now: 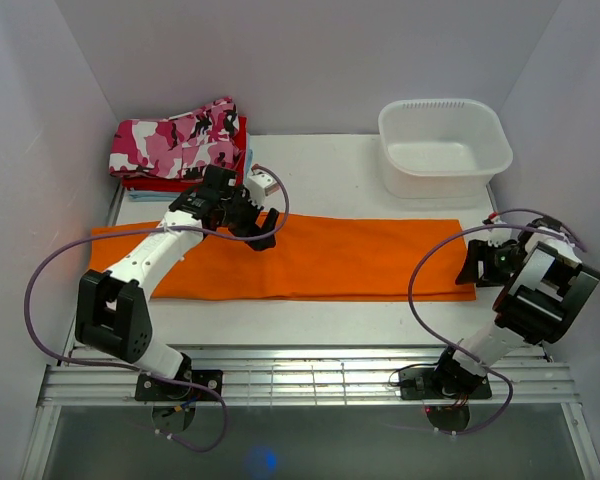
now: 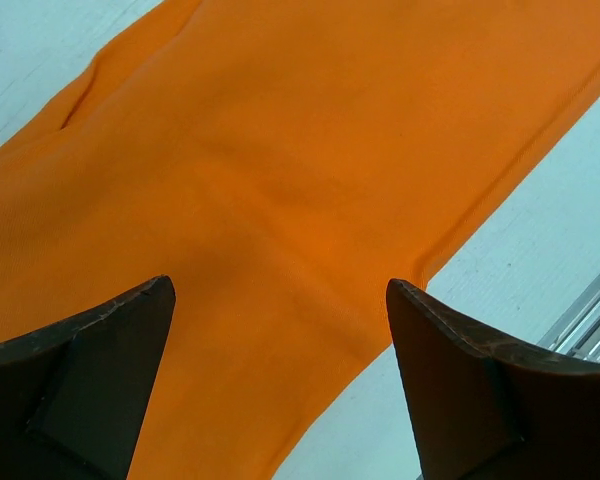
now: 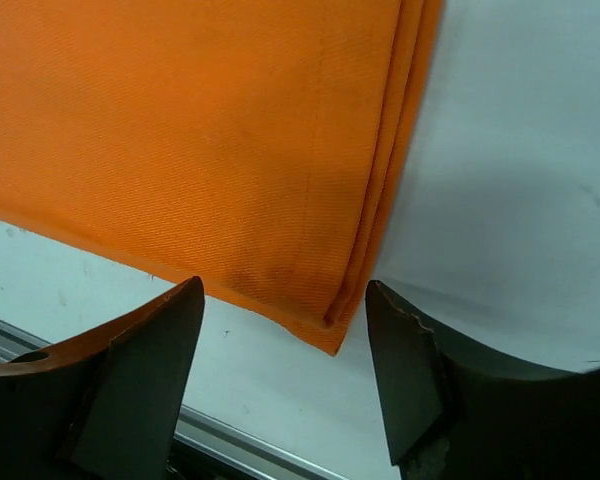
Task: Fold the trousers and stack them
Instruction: Fold the trousers
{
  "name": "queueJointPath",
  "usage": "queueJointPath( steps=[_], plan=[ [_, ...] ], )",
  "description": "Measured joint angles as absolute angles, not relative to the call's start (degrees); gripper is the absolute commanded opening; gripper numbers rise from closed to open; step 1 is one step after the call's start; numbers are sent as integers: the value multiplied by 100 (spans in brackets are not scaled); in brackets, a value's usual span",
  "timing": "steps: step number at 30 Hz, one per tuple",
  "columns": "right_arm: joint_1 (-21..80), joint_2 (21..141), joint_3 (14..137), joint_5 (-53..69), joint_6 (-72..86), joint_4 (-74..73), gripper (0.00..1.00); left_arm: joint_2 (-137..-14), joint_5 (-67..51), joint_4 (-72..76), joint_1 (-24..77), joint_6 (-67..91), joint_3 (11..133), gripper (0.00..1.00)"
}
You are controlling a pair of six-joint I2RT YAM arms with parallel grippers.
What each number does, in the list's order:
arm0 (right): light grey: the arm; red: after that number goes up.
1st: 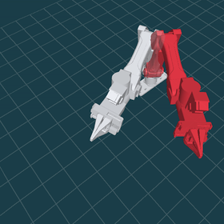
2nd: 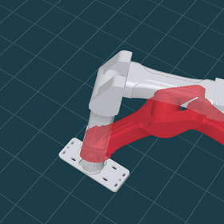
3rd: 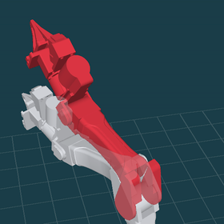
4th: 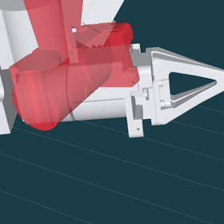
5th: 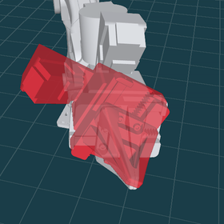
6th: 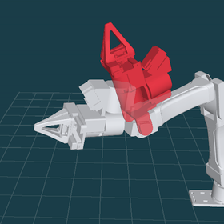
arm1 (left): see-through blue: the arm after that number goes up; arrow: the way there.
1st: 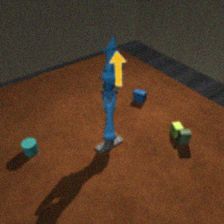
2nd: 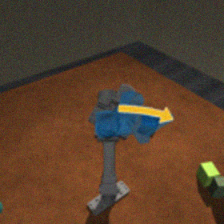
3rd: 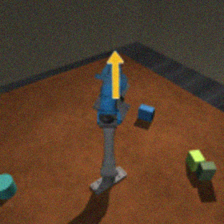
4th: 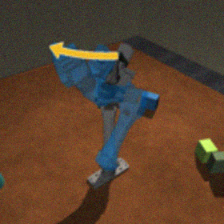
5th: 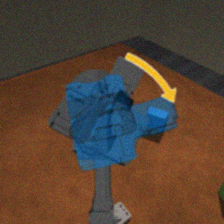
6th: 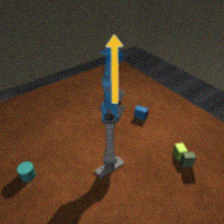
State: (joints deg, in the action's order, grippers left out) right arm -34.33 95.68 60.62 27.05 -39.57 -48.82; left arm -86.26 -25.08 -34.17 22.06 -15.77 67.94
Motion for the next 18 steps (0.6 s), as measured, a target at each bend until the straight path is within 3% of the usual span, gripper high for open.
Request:
queueJointPath(
  steps=[5,12,14,17,18],
  plan=[
    [-3411,9258,5231,2530,-3046,-3909,69,-8394,-2311,-3426,2121,-1354,6794,98],
    [-3269,9437,5345,2464,-2536,-3542,59,-8051,-2220,-3395,1938,-1227,6659,98],
    [-3221,9537,5439,2451,-2458,-3507,59,-8025,-2182,-3378,1885,-1214,6622,98],
    [-3175,9557,5496,2414,-2414,-3433,68,-8016,-2152,-3380,1870,-1214,6593,98],
    [-3164,9535,5496,2366,-2423,-3391,65,-8014,-2150,-3378,1870,-1214,6591,98]
  ],
)
